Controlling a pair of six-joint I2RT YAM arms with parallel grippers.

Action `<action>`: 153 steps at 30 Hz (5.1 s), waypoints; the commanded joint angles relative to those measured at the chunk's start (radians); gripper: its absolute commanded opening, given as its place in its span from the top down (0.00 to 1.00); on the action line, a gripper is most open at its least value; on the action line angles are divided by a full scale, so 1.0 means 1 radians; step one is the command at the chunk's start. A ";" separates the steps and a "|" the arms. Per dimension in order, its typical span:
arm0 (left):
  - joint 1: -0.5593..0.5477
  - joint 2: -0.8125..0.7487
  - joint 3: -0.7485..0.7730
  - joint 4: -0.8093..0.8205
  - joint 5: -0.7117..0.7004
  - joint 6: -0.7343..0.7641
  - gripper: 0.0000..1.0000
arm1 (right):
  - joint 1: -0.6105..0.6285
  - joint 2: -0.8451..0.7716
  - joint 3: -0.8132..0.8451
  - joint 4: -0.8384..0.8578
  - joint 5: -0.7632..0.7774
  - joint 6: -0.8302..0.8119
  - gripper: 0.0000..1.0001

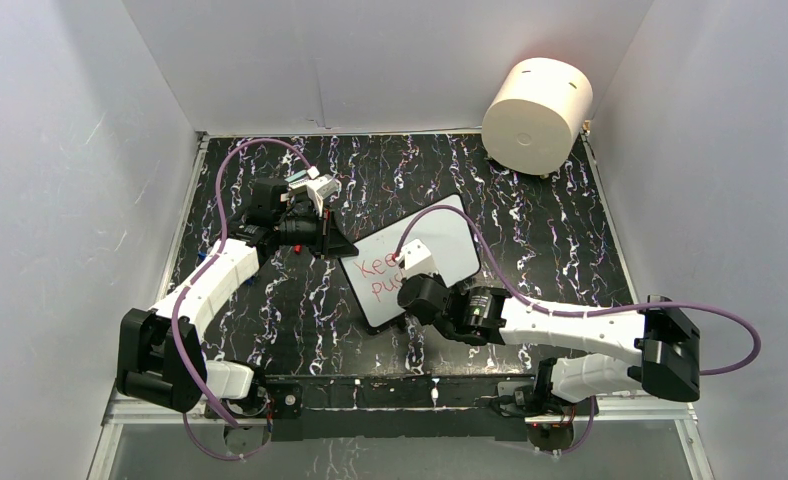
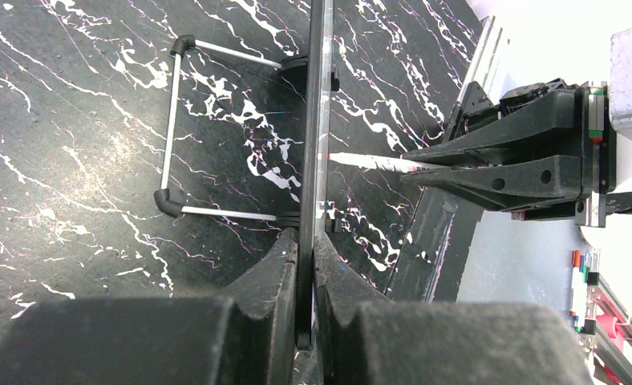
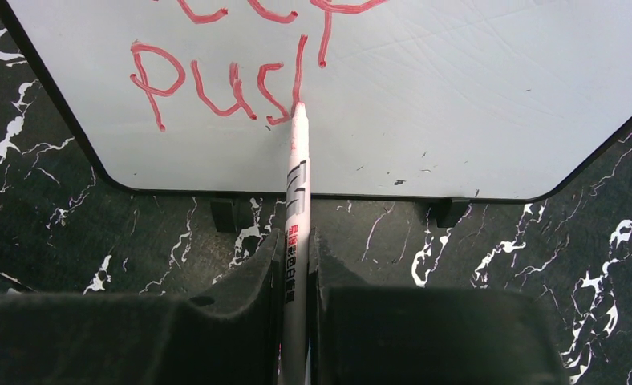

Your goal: Write a sentence on the whiteboard

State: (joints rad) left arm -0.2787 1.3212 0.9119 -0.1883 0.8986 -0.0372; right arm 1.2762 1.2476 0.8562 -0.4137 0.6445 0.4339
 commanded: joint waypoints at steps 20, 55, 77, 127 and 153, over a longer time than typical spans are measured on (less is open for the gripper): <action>-0.012 0.033 -0.009 -0.075 -0.095 0.033 1.00 | -0.021 0.031 0.061 0.091 0.041 -0.063 1.00; -0.012 0.029 -0.011 -0.075 -0.099 0.033 1.00 | -0.042 0.002 0.021 -0.021 0.035 0.031 1.00; -0.011 0.029 -0.008 -0.076 -0.109 0.033 1.00 | -0.041 0.001 0.018 -0.036 0.005 0.019 1.00; -0.011 0.030 -0.007 -0.079 -0.106 0.033 1.00 | -0.094 -0.080 -0.012 0.020 -0.020 -0.040 1.00; -0.012 0.027 -0.007 -0.079 -0.105 0.033 1.00 | -0.094 -0.020 -0.008 -0.031 -0.053 -0.004 1.00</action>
State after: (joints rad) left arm -0.2787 1.3212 0.9138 -0.1913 0.8970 -0.0368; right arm 1.1851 1.2205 0.8524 -0.4225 0.6079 0.3988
